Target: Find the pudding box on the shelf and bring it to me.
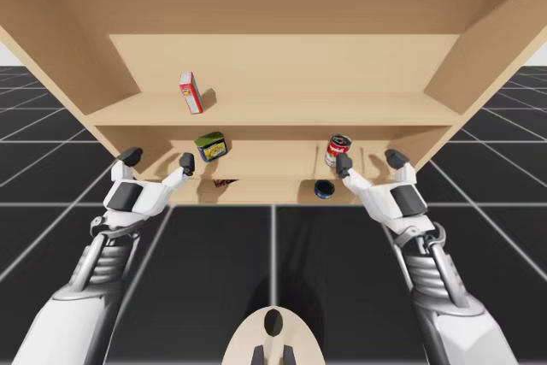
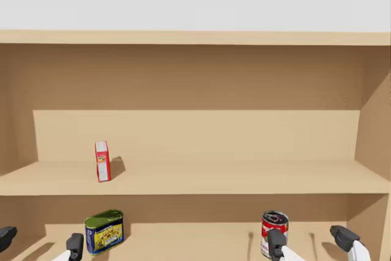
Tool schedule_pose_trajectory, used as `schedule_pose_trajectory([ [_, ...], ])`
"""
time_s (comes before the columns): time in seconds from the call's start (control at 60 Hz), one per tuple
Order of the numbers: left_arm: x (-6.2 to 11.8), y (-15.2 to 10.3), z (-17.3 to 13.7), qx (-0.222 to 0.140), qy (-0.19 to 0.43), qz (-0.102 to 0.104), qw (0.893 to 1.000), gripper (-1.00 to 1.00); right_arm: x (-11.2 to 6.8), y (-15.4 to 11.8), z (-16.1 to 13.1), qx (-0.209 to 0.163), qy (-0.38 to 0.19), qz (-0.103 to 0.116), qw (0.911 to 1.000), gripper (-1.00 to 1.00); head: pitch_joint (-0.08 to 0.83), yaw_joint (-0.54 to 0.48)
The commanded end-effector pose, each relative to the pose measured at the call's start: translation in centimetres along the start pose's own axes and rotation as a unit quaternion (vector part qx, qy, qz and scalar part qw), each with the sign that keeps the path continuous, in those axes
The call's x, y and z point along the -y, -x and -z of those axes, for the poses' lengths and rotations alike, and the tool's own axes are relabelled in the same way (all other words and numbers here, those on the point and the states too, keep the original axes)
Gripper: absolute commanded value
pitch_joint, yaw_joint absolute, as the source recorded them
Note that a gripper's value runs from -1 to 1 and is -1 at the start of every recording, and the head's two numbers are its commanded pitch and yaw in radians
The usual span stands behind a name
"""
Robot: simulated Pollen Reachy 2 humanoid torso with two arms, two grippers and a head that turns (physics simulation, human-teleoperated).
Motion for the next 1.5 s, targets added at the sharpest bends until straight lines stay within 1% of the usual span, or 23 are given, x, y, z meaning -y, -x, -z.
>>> schedule_pose_trajectory([
  [0.017, 0.0, 0.0, 0.0, 0.001, -0.001, 0.003, 1.0, -1.0, -0.4, 0.2, -0.1, 0.014, 0.008, 0.004, 0.9999, -1.0, 0.022, -0.02],
  [0.067, 0.0, 0.0, 0.0, 0.002, 0.0, 0.002, 1.0, -1.0, -0.5, 0.1, -0.2, 0.016, 0.004, 0.001, 0.9999, -1.0, 0.035, -0.02],
  [0.1, 0.0, 0.0, 0.0, 0.002, 0.0, 0.003, 1.0, -1.0, -0.4, 0.1, 0.0, 0.01, -0.005, 0.009, 0.9999, -1.0, 0.052, -0.02],
  [0.133, 0.0, 0.0, 0.0, 0.002, 0.0, 0.003, 1.0, -1.0, -0.4, 0.1, 0.1, 0.003, -0.003, 0.005, 1.0, -1.0, 0.065, -0.02],
  [0.15, 0.0, 0.0, 0.0, 0.003, 0.0, 0.003, 1.0, -1.0, -0.4, 0.2, 0.2, -0.013, -0.006, 0.0, 0.9999, -1.0, 0.084, -0.02],
  [0.167, 0.0, 0.0, 0.0, 0.003, 0.0, 0.003, 1.0, -1.0, -0.4, 0.2, 0.2, -0.016, -0.004, -0.004, 0.9999, -1.0, 0.09, -0.02],
  [0.233, 0.0, 0.1, 0.0, 0.004, 0.002, 0.003, 1.0, -1.0, -0.5, 0.2, 0.2, -0.013, -0.007, -0.005, 0.9999, -1.0, 0.139, -0.02],
  [0.267, 0.0, 0.1, 0.0, 0.004, 0.002, 0.003, 1.0, -1.0, -0.5, 0.2, 0.2, -0.008, -0.006, -0.013, 0.9999, -1.0, 0.176, -0.02],
  [0.5, 0.1, 0.2, 0.1, 0.004, 0.005, 0.007, 1.0, -1.0, -0.5, 0.2, 0.1, -0.005, -0.001, -0.019, 0.9998, -1.0, 0.377, 0.0],
  [0.667, 0.2, 0.1, 0.0, 0.009, 0.01, 0.008, 1.0, -1.0, -0.6, 0.3, 0.1, -0.005, -0.004, -0.026, 0.9996, -1.0, 0.485, 0.04],
  [0.833, 0.3, 0.2, 0.0, 0.012, 0.014, 0.011, 1.0, -1.0, -0.8, 0.4, 0.0, -0.005, -0.007, -0.033, 0.9994, -1.0, 0.539, 0.11],
  [0.967, 0.4, 0.2, -0.1, 0.013, 0.017, 0.012, 1.0, -1.0, -0.9, 0.5, 0.0, -0.007, -0.009, -0.037, 0.9992, -1.0, 0.575, 0.19],
  [1.083, 0.5, 0.1, -0.1, 0.014, 0.018, 0.011, 1.0, -1.0, -1.0, 0.6, 0.0, -0.008, -0.01, -0.039, 0.9992, -1.0, 0.591, 0.23],
  [1.217, 1.1, -0.2, -0.3, 0.016, 0.028, -0.001, 0.999, -1.0, -1.0, 0.6, 0.0, -0.009, -0.01, -0.039, 0.9991, -1.0, 0.59, 0.23],
  [1.283, 1.5, -0.4, -0.6, 0.007, 0.027, -0.02, 0.999, -1.0, -1.0, 0.6, 0.0, -0.008, -0.009, -0.041, 0.9991, -1.0, 0.587, 0.23],
  [1.3, 1.6, -0.7, -0.8, -0.001, 0.022, -0.036, 0.999, -1.0, -1.0, 0.7, 0.0, -0.009, -0.008, -0.042, 0.9991, -1.0, 0.581, 0.23],
  [1.333, 1.7, -0.9, -1.0, -0.012, 0.016, -0.044, 0.999, -1.0, -1.0, 0.7, 0.0, -0.01, -0.007, -0.04, 0.9991, -1.0, 0.579, 0.23],
  [1.367, 2.0, -1.5, -1.6, -0.016, 0.019, -0.06, 0.998, -1.0, -1.0, 0.8, 0.0, -0.012, -0.006, -0.039, 0.9991, -1.0, 0.579, 0.23],
  [1.383, 2.1, -1.6, -1.8, -0.018, 0.019, -0.063, 0.998, -1.0, -1.0, 0.8, 0.0, -0.012, -0.007, -0.04, 0.9991, -1.0, 0.58, 0.23],
  [1.4, 2.2, -1.7, -2.0, -0.023, 0.018, -0.066, 0.997, -1.0, -1.1, 0.8, 0.0, -0.012, -0.007, -0.04, 0.9991, -1.0, 0.58, 0.23],
  [1.417, 2.8, -1.9, -2.6, -0.038, 0.012, -0.067, 0.997, -1.0, -1.1, 0.8, 0.0, -0.012, -0.007, -0.04, 0.9991, -1.0, 0.582, 0.23],
  [1.467, 3.4, -2.0, -3.3, -0.036, 0.025, -0.064, 0.997, -1.0, -1.1, 0.8, 0.0, -0.012, -0.007, -0.04, 0.9991, -1.0, 0.582, 0.23],
  [1.5, 4.1, -2.1, -4.2, -0.044, 0.029, -0.056, 0.997, -1.0, -1.1, 0.9, 0.1, -0.012, -0.007, -0.04, 0.9991, -1.0, 0.583, 0.23],
])
